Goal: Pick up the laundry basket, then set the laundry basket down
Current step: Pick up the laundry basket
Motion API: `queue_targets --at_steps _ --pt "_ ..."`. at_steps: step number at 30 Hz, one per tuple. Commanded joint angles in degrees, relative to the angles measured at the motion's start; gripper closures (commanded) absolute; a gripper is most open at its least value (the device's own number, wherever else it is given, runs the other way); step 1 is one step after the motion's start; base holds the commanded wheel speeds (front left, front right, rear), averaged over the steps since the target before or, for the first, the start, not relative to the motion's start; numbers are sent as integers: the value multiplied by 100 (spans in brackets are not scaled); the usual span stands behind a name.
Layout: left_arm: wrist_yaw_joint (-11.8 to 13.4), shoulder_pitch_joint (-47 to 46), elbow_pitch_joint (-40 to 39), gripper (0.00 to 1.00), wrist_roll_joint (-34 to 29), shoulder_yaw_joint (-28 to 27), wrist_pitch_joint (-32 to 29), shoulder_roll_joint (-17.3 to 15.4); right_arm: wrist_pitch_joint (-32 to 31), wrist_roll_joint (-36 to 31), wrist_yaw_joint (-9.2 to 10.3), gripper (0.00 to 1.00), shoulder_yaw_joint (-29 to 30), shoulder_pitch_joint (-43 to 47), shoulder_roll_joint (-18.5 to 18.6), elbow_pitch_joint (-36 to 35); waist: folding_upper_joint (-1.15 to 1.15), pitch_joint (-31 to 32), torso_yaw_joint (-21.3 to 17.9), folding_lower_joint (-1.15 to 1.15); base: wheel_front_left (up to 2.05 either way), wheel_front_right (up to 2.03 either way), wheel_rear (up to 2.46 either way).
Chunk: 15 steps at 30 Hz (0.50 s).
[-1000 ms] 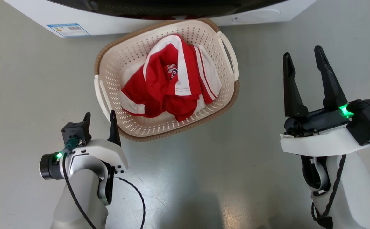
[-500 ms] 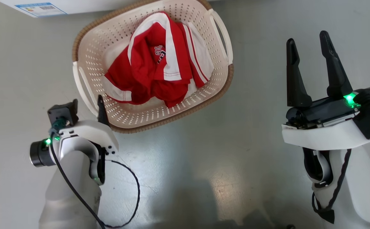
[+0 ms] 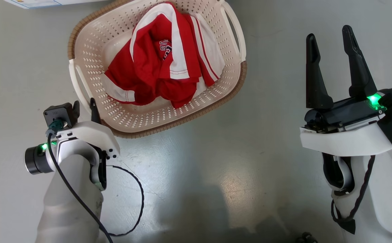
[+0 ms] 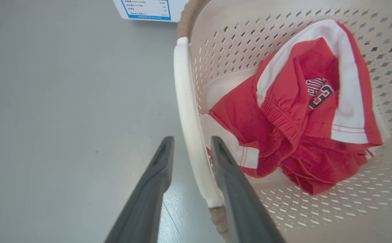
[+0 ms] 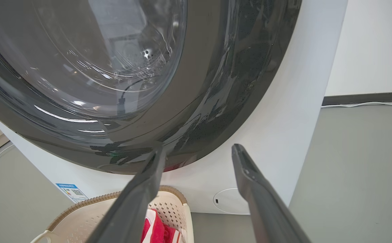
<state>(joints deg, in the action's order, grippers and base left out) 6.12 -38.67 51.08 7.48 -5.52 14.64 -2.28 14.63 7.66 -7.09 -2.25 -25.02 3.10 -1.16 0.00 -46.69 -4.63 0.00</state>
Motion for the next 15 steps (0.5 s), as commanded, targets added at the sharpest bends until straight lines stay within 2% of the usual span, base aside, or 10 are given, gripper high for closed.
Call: queue_targets --at_steps 1,5,7,11,12,15 --pt "58 30 -23 51 -28 -144 36 -156 37 8 -40 0 -138 45 -23 -173 0 -21 -9 0 0 0 0" --pt "72 -65 63 65 -76 -174 36 -191 37 -2 -40 0 -124 47 -23 -193 0 -82 -24 0 0 0 0" --pt "84 -110 81 79 -103 -183 36 -209 37 -4 -40 0 -117 50 -23 -198 0 -102 -27 0 0 0 0" --pt "118 -163 79 97 -167 -190 36 -238 37 -1 -40 0 -112 52 -23 -193 0 -120 -28 0 0 0 0" --pt "124 -170 79 100 -181 -191 36 -244 37 2 -40 0 -111 52 -23 -191 0 -121 -27 0 0 0 0" --pt "138 -190 68 100 -214 -197 36 -261 37 14 -40 0 -116 44 -23 -179 0 -122 -28 0 0 0 0"
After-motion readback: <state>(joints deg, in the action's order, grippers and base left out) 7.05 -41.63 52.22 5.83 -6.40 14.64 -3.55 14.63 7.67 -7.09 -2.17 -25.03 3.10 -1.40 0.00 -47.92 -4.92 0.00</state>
